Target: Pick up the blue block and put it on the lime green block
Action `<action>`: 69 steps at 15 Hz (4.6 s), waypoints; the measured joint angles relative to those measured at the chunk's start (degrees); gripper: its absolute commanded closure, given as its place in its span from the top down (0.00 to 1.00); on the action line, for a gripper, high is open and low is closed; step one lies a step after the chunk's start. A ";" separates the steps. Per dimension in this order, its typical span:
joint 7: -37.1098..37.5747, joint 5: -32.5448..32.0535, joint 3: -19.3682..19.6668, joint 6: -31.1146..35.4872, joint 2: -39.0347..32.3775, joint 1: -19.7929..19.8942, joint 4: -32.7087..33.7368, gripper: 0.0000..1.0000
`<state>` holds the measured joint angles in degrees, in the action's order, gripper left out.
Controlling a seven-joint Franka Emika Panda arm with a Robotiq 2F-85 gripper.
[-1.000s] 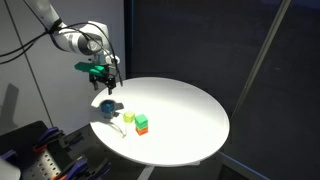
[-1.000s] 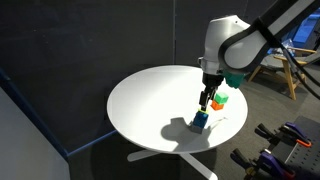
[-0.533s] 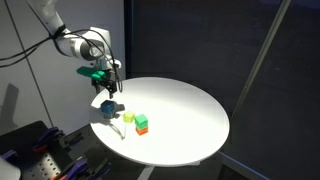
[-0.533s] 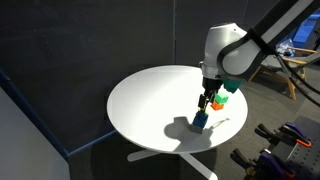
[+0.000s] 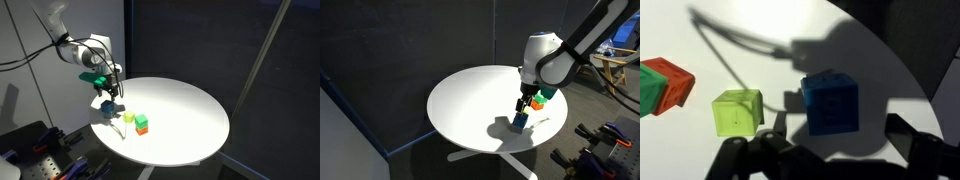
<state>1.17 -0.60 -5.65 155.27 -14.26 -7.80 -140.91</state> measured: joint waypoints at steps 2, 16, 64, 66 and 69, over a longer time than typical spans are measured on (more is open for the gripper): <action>0.00 -0.19 0.03 1.23 -1.08 -0.12 0.08 1.00; 0.00 -1.25 1.12 3.14 -5.75 -0.41 1.69 1.00; 10.00 -5.85 7.52 -3.34 -1.18 0.49 3.46 0.30; 10.00 -5.84 7.91 -3.34 -1.47 0.97 3.50 0.30; 10.00 -5.84 8.22 -3.34 -2.00 1.61 3.64 0.30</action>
<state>11.17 -6.44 2.57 151.93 -16.26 -6.19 -137.27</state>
